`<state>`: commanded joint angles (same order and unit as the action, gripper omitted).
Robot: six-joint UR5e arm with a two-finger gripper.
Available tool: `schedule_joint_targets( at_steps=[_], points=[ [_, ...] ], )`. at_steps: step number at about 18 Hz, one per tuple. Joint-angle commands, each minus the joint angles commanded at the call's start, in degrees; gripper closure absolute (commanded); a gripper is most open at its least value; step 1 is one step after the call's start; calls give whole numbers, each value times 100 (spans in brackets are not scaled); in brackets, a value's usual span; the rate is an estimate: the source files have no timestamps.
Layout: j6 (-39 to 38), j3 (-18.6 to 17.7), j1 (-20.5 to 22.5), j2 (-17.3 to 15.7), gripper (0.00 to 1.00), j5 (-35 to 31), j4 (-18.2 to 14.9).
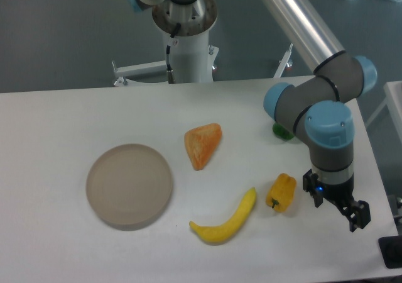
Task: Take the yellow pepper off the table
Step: 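Raise the open gripper and move it above the yellow pepper, then lower the open gripper down around the yellow pepper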
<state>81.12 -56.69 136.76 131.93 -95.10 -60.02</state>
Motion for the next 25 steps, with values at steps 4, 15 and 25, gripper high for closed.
schedule_joint_targets(
  at_steps=[4, 15, 25],
  points=[
    [44, -298, 219, -334, 0, 360, -211],
    [-516, -1749, 519, -1099, 0, 756, -194],
    [-2224, -2171, 325, -862, 0, 1169, 412]
  ],
)
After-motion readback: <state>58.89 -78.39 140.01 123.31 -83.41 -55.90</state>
